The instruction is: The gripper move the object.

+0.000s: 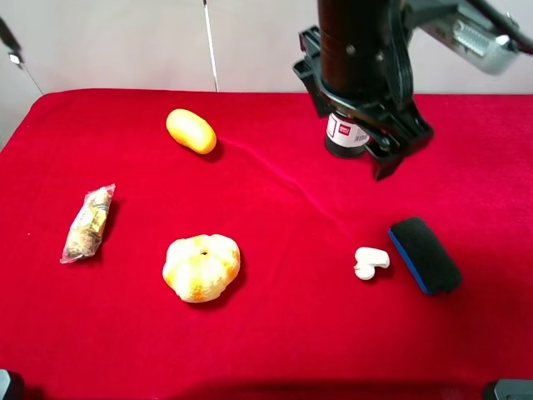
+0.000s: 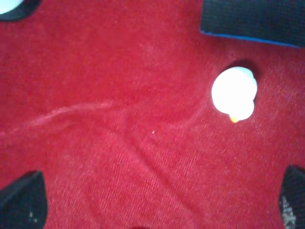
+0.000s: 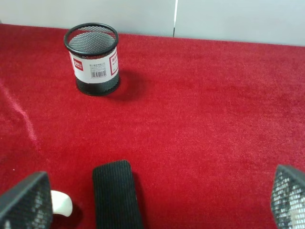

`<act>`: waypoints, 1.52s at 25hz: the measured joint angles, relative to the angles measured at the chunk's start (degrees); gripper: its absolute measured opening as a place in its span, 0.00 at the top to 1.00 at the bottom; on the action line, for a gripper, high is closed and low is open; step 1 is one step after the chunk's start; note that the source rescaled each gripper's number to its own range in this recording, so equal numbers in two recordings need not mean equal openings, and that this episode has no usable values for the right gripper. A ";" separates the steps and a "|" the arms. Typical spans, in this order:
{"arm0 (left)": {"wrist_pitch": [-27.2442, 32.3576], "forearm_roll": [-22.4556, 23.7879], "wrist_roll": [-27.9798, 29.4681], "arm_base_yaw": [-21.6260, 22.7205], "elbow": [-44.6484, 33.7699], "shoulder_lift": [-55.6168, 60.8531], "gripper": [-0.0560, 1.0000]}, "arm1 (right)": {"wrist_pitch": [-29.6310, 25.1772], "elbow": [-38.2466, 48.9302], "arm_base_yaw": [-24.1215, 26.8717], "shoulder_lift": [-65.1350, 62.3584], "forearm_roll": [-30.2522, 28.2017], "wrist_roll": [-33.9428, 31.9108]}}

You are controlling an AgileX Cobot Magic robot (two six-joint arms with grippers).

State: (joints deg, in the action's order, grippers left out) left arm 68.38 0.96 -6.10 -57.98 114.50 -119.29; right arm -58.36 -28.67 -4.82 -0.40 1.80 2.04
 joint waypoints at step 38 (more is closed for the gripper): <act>0.04 0.18 2.65 6.79 -44.23 56.87 0.00 | 0.00 0.00 0.00 0.00 0.00 0.00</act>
State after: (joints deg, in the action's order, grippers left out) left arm 68.42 1.14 -3.44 -51.19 70.28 -62.42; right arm -58.36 -28.67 -4.82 -0.40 1.80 2.04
